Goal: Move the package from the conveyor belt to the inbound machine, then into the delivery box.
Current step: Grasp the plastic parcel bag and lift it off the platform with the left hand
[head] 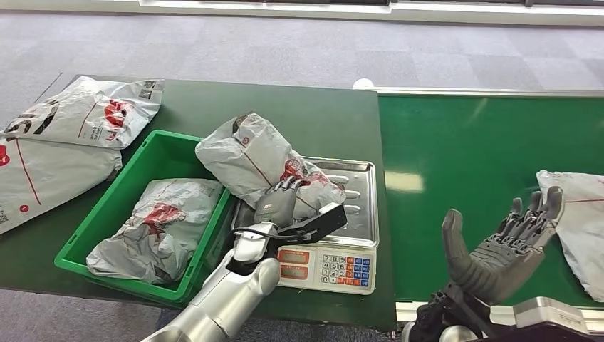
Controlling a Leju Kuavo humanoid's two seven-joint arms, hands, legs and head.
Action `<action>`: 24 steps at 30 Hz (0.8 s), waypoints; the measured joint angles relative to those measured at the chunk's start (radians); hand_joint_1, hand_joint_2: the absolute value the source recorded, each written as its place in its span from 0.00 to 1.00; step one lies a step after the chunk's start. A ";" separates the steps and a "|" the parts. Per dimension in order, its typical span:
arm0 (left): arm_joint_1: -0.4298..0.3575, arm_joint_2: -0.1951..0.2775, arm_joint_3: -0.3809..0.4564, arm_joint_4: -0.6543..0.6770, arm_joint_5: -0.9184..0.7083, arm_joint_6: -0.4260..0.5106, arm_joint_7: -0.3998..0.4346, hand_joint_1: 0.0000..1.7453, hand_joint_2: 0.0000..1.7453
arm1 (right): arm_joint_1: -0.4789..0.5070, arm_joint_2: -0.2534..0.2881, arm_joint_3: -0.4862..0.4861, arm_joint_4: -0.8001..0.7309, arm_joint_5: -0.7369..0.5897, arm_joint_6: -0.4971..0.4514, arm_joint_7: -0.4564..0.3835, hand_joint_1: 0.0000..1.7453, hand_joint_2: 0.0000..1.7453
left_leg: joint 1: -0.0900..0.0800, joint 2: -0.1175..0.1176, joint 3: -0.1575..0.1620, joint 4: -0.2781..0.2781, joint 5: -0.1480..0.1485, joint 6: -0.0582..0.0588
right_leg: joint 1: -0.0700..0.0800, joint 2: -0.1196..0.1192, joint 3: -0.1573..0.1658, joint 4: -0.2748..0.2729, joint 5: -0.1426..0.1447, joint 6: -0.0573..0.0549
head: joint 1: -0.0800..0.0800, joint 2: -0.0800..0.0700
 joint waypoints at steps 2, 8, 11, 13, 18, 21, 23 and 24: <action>-0.015 -0.003 -0.007 0.038 -0.011 0.002 0.006 1.00 1.00 | -0.001 0.000 0.011 0.006 0.000 0.000 0.000 0.00 1.00 | 0.000 0.000 0.003 0.000 -0.001 0.000 | 0.000 0.000 0.003 0.000 -0.001 0.000 | 0.000 0.000; -0.032 -0.003 -0.012 0.092 -0.016 0.069 -0.038 1.00 1.00 | 0.001 0.000 0.025 0.021 0.014 0.000 -0.001 0.00 1.00 | 0.000 0.000 0.009 0.000 -0.001 0.001 | 0.000 0.000 0.009 0.000 -0.001 0.000 | 0.000 0.000; -0.009 -0.001 -0.008 0.056 0.009 0.105 -0.115 1.00 1.00 | 0.010 0.000 0.025 0.022 0.033 0.000 -0.001 0.00 1.00 | 0.000 0.000 0.008 0.000 -0.001 0.001 | 0.000 -0.001 0.008 0.000 -0.001 0.000 | 0.000 0.000; 0.024 0.000 -0.004 -0.013 0.041 0.106 -0.172 1.00 1.00 | 0.018 0.000 0.024 0.022 0.044 -0.001 -0.001 0.00 1.00 | 0.000 0.000 0.007 0.000 0.000 0.001 | 0.000 -0.001 0.007 0.000 -0.001 0.000 | 0.000 0.000; 0.097 0.017 -0.003 -0.247 0.109 0.104 -0.220 1.00 1.00 | 0.039 0.008 0.015 0.022 0.071 -0.001 -0.002 0.00 1.00 | 0.000 0.000 0.001 0.000 0.000 0.001 | 0.000 0.001 0.001 0.000 0.000 0.000 | 0.000 0.000; 0.123 0.033 -0.003 -0.387 0.116 0.111 -0.228 1.00 1.00 | 0.047 0.015 0.008 0.022 0.086 -0.001 -0.002 0.00 1.00 | 0.000 0.000 0.000 0.000 0.000 0.001 | 0.000 0.000 -0.001 0.000 0.000 0.000 | 0.000 0.000; 0.136 0.044 -0.003 -0.463 0.116 0.113 -0.230 1.00 1.00 | 0.051 0.019 0.004 0.022 0.091 -0.001 -0.002 0.00 1.00 | 0.000 0.000 -0.001 0.000 0.000 0.001 | 0.000 0.000 -0.001 0.000 0.000 0.000 | 0.000 0.000; 0.141 0.049 -0.003 -0.493 0.115 0.115 -0.230 1.00 1.00 | 0.053 0.021 0.003 0.022 0.092 -0.001 -0.002 0.00 1.00 | 0.000 0.000 -0.001 0.000 0.000 0.001 | 0.000 0.000 -0.002 0.000 -0.001 0.000 | 0.000 0.000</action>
